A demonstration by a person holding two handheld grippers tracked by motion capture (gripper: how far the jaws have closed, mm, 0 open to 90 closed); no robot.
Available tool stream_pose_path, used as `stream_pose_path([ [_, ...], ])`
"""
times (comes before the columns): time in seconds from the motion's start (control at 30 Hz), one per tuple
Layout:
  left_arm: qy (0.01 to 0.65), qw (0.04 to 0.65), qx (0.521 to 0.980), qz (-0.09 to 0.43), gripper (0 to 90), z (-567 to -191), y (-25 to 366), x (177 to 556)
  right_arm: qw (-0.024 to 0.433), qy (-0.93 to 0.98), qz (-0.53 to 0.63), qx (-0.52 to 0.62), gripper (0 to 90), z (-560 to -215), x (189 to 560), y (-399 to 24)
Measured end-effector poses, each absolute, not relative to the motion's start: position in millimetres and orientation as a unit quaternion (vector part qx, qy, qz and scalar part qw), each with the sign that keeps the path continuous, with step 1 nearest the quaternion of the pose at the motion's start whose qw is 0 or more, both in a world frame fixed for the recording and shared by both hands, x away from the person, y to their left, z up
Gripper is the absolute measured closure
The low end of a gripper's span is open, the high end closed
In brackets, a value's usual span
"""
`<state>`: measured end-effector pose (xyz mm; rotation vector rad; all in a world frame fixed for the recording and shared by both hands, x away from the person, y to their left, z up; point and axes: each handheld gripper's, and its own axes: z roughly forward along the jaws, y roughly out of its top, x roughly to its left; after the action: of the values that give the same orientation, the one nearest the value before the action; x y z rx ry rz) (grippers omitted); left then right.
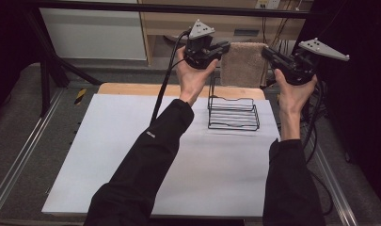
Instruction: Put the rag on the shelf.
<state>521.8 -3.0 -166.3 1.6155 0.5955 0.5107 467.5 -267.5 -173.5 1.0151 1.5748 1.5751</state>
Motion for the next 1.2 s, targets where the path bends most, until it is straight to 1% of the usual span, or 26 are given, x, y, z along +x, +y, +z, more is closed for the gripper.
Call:
stream_pose_path([
  [0.2,0.260,0.628,0.699,0.223,85.5,-164,-4,529,0.344,0.605,0.604,0.388,84.2,-168,474,-267],
  [0.37,0.258,0.625,0.699,0.235,85.6,-158,-8,533,0.349,0.601,0.606,0.386,84.2,-164,481,-269],
  [0.7,0.259,0.624,0.697,0.240,85.6,-157,-13,548,0.349,0.594,0.611,0.389,84.3,-165,497,-274],
  [0.97,0.257,0.616,0.705,0.241,85.6,-165,-16,559,0.352,0.602,0.598,0.395,84.2,-170,510,-275],
  [1.2,0.248,0.602,0.718,0.246,85.6,-174,-18,558,0.341,0.608,0.596,0.398,84.2,-184,515,-279],
])
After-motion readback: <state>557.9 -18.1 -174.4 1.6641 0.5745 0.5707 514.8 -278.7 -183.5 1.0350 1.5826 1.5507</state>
